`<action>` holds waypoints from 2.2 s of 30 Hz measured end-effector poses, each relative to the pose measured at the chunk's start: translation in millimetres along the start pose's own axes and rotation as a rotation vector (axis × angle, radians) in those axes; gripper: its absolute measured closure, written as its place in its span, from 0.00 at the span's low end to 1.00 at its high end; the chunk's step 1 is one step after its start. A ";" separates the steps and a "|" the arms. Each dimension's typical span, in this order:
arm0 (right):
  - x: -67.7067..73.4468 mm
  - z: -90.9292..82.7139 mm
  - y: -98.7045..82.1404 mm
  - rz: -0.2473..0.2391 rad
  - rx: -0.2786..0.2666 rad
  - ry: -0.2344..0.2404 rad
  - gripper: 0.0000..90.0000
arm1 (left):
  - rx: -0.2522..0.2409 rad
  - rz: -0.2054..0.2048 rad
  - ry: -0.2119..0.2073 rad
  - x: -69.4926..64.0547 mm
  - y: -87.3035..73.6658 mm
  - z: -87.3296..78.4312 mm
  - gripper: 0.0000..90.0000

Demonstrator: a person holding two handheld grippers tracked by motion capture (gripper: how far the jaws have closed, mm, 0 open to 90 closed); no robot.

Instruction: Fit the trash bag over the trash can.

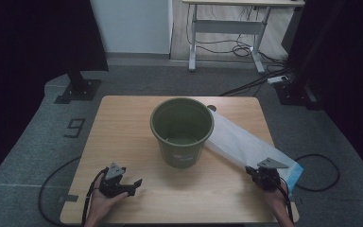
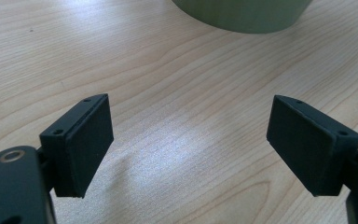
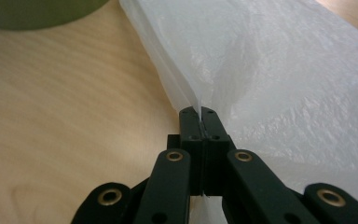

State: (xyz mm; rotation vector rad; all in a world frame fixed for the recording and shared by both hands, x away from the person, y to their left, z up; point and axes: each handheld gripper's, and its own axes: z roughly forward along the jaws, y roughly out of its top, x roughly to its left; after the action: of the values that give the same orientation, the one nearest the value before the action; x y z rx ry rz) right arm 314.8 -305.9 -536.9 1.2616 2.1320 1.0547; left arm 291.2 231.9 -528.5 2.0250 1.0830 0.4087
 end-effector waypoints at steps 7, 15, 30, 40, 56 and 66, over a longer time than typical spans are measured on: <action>2.9 -13.1 -11.7 0.000 -0.009 -0.024 0.91 | 0.003 0.003 -0.002 -2.0 0.2 0.9 0.16; 17.0 -4.1 15.1 -0.043 -0.061 -0.026 0.60 | 0.006 0.002 -0.002 -1.5 -0.3 1.6 0.16; 39.4 70.0 75.4 -0.054 -0.054 0.050 0.49 | 0.008 0.001 -0.001 0.6 -1.4 1.9 0.16; 45.0 103.7 88.6 -0.027 -0.039 0.052 0.46 | 0.014 0.001 0.001 1.8 -1.8 2.9 0.16; 51.6 132.3 86.5 -0.042 0.059 0.015 0.70 | 0.016 0.000 0.004 3.0 -2.3 2.7 0.16; 51.3 120.4 83.6 -0.043 0.094 0.063 0.98 | 0.010 -0.002 0.009 4.0 -2.4 0.7 0.16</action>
State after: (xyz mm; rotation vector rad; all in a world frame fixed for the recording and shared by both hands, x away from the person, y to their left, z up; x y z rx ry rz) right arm 418.2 -190.2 -543.7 1.2345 2.2698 0.9989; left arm 292.7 235.5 -531.1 2.0327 1.0949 0.4119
